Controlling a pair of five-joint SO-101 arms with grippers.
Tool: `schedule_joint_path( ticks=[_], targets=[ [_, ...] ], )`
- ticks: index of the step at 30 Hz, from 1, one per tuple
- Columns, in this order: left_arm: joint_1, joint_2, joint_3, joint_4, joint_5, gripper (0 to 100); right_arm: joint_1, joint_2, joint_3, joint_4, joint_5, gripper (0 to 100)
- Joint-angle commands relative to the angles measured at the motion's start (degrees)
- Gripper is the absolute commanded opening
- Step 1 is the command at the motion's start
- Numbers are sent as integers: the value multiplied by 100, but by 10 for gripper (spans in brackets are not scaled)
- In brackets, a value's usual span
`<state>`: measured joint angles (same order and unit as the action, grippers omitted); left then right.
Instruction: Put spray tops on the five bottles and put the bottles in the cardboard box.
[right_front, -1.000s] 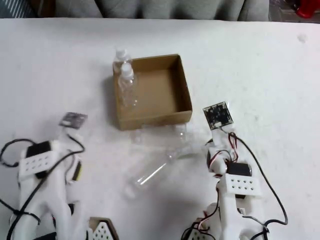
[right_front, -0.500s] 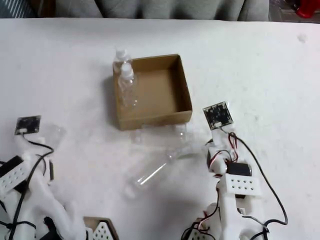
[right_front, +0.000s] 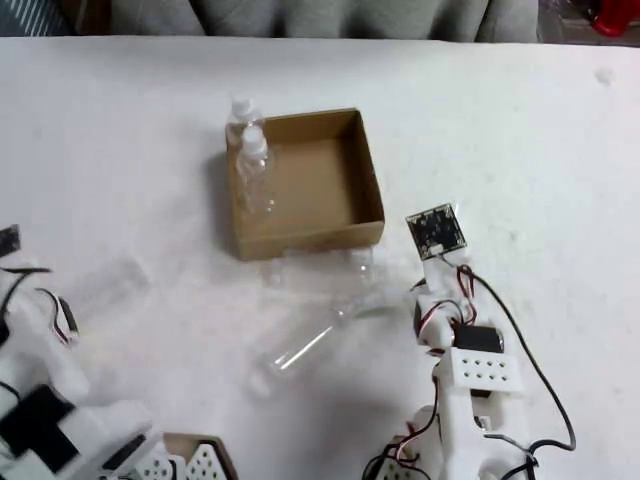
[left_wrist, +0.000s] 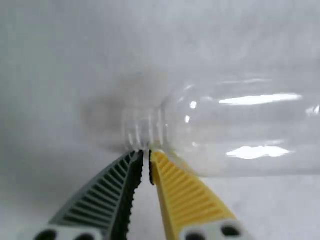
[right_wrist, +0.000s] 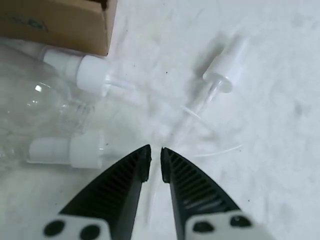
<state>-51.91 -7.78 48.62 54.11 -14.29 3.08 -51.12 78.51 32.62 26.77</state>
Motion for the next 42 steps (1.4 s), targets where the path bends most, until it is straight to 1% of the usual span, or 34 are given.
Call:
schedule_joint_path(
  ticks=[1,8,12,16,18,21,25,29,31,32,35,36,38,42],
  targets=[
    [-13,514,-1011,-114,888,21,4,-127,-44,40,44,17],
    [84,673,-2040,-44,2286,21,-4,-110,-44,4,44,17],
    [400,681,-2453,536,2743,21,-13,-110,-44,-4,44,17],
    [760,690,-2664,879,3095,31,-13,-110,-44,-4,44,18],
    [857,655,-2673,1011,3218,75,-22,-101,-44,-4,44,18],
    [857,558,-2760,1257,3446,170,-31,-92,-44,-4,114,18],
    [620,48,-2901,1934,3648,263,-40,-84,-44,-4,246,18],
    [391,-813,-2664,2505,3631,277,-48,-84,-44,-4,281,18],
    [286,-1200,-2382,2585,3552,278,-48,-84,-44,-4,281,18],
    [259,-1358,-2215,2532,3349,278,-48,-84,-44,-4,281,18],
    [444,-1481,-1600,2470,2242,277,-48,-84,-44,-4,290,18],
    [488,-1481,-1363,2444,1978,277,-48,-84,-44,-4,290,18],
    [514,-1481,-897,2136,1793,276,-48,-84,-44,-4,290,18],
    [514,-1490,-264,1143,1776,279,-119,-84,-35,31,290,18]
  ],
)
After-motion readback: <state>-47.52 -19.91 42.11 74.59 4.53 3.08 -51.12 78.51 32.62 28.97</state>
